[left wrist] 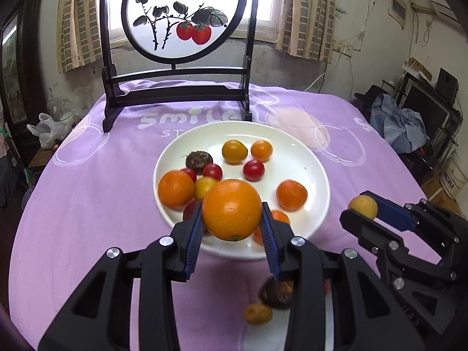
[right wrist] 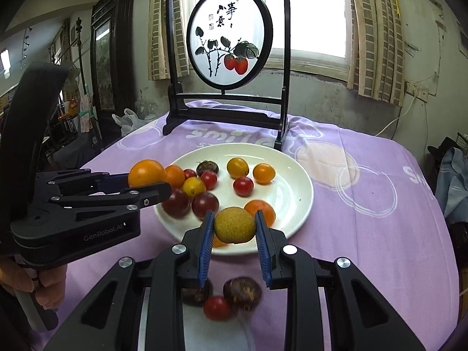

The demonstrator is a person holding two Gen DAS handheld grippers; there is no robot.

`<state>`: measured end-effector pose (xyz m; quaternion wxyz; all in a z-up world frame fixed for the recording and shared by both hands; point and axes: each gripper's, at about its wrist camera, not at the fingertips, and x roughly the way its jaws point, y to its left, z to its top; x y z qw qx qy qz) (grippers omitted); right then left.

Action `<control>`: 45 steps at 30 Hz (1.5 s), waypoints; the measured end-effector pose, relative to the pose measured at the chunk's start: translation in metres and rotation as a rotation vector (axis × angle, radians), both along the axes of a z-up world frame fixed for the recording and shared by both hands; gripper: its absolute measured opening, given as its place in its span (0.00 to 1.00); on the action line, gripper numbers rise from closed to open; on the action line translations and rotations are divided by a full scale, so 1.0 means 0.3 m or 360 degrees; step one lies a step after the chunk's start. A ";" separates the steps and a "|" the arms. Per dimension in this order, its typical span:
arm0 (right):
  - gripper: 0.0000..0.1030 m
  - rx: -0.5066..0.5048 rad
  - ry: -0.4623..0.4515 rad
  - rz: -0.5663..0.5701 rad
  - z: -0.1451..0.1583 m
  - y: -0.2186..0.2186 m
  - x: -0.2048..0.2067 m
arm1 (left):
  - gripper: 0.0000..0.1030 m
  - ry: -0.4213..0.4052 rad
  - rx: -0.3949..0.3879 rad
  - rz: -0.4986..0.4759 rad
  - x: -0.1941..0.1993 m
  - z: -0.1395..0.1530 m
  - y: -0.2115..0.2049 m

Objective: Organize fruits
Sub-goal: 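Carry both fruits over the white plate and open both tools to release them, then move both open tools back toward the remaining fruits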

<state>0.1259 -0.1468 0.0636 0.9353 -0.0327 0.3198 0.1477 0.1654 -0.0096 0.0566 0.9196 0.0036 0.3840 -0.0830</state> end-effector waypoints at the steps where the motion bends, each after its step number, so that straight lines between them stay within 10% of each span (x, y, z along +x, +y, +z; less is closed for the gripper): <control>1: 0.27 -0.0007 0.0006 -0.0003 -0.008 0.006 0.022 | 0.36 0.0007 0.0010 0.0007 0.026 -0.008 -0.001; 12: 0.28 0.0010 0.0189 0.0017 -0.130 0.066 0.208 | 0.36 0.0171 -0.0014 0.0075 0.205 -0.108 0.014; 15: 0.49 0.0042 0.0215 0.0017 -0.148 0.065 0.220 | 0.64 0.0145 -0.0002 0.0113 0.210 -0.113 0.015; 24: 0.49 0.0099 0.0239 0.0000 -0.143 0.009 0.150 | 0.82 0.0055 -0.0002 0.0096 0.112 -0.072 0.016; 45: 0.57 -0.0008 0.0295 0.0034 -0.188 -0.045 -0.170 | 0.86 0.0140 -0.0017 0.0037 -0.197 -0.148 0.027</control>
